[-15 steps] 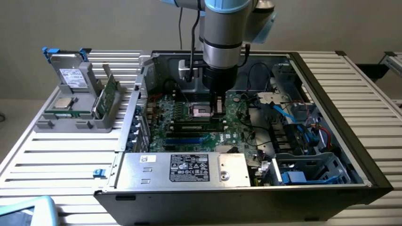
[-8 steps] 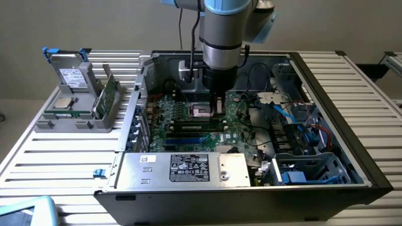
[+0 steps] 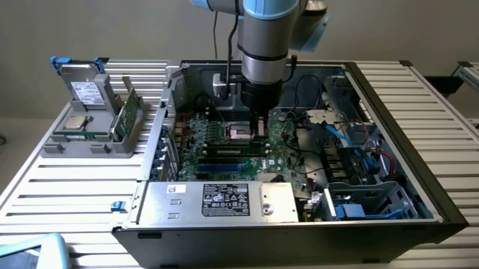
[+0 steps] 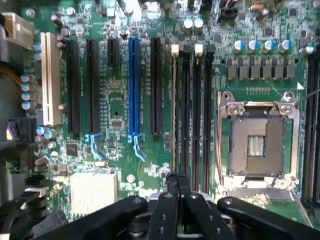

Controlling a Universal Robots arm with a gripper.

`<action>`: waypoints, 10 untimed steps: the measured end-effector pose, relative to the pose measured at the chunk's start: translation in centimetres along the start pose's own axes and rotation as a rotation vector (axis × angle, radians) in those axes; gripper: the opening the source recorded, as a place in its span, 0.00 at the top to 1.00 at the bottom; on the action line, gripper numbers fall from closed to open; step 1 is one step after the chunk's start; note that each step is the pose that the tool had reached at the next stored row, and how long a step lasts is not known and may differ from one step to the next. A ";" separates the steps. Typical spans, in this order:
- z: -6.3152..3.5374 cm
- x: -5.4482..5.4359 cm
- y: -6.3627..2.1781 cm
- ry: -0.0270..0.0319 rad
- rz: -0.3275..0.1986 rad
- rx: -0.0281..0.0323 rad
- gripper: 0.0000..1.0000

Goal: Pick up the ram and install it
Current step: 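Press down the ram until it locks into place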

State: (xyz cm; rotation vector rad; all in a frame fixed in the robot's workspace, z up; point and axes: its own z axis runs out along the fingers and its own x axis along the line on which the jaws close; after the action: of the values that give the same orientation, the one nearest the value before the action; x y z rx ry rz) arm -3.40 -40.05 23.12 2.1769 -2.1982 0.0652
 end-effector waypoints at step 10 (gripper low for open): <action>-0.56 0.1 3.70 0.0013 0.000 0.0029 0.89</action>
State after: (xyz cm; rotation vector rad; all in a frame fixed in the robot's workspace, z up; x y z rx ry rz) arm -7.10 -40.07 23.69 2.1779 -2.1986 0.0698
